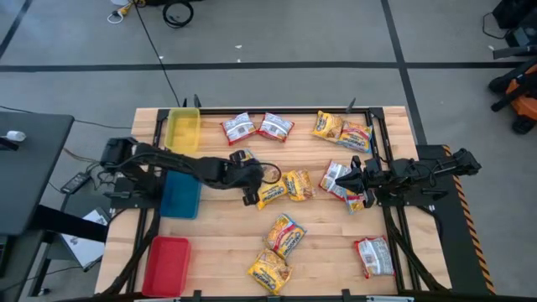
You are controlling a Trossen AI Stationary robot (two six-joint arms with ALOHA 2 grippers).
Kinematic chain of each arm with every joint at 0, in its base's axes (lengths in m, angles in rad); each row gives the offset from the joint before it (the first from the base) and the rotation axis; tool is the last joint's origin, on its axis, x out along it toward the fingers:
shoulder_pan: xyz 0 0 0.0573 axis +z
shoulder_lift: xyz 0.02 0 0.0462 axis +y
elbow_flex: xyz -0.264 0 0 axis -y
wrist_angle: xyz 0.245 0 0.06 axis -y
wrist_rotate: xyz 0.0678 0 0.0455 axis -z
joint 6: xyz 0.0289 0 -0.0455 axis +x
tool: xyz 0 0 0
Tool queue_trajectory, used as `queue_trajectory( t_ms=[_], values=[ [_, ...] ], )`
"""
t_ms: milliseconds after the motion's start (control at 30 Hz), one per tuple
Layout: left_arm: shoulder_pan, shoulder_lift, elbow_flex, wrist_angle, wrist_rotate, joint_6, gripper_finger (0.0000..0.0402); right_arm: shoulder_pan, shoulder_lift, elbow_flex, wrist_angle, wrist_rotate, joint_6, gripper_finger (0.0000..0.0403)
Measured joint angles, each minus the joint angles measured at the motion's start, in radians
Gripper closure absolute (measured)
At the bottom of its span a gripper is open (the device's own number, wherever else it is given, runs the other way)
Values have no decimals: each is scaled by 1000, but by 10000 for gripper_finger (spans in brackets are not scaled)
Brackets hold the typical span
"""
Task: Sort Maruchan noodles
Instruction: Put the middle left blue noodle pack into the blue bin
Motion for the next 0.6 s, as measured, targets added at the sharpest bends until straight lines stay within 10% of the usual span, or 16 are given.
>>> queue_trajectory(
  t_ms=[600],
  values=[
    [64, 197, -1, 21, -74, -75, 200, 0, 0, 0, 1, 0, 0, 353]
  ],
)
